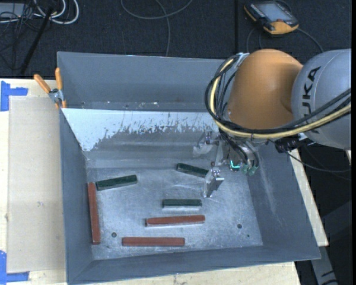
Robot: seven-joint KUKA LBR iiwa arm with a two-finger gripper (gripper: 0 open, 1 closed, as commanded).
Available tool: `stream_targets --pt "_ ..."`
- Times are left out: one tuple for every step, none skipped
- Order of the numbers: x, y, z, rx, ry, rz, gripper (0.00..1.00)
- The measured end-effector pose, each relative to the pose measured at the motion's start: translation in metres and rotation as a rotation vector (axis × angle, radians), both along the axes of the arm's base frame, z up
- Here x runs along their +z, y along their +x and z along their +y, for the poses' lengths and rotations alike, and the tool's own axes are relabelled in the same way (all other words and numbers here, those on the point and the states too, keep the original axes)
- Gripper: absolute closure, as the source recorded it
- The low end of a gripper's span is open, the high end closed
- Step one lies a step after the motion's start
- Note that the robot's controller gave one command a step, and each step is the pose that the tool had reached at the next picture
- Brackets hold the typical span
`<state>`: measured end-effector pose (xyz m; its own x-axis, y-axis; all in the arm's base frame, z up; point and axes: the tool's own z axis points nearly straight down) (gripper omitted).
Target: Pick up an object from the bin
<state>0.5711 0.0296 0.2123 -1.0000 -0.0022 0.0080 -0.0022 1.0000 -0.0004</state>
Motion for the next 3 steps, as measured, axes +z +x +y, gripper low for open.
stream_targets --pt "0.004 0.002 0.000 -0.001 0.001 -0.007 0.00" --pt "-0.044 -0.007 0.003 0.019 0.001 -0.014 0.00" --pt "-0.112 -0.027 0.000 -0.025 0.001 -0.006 1.00"
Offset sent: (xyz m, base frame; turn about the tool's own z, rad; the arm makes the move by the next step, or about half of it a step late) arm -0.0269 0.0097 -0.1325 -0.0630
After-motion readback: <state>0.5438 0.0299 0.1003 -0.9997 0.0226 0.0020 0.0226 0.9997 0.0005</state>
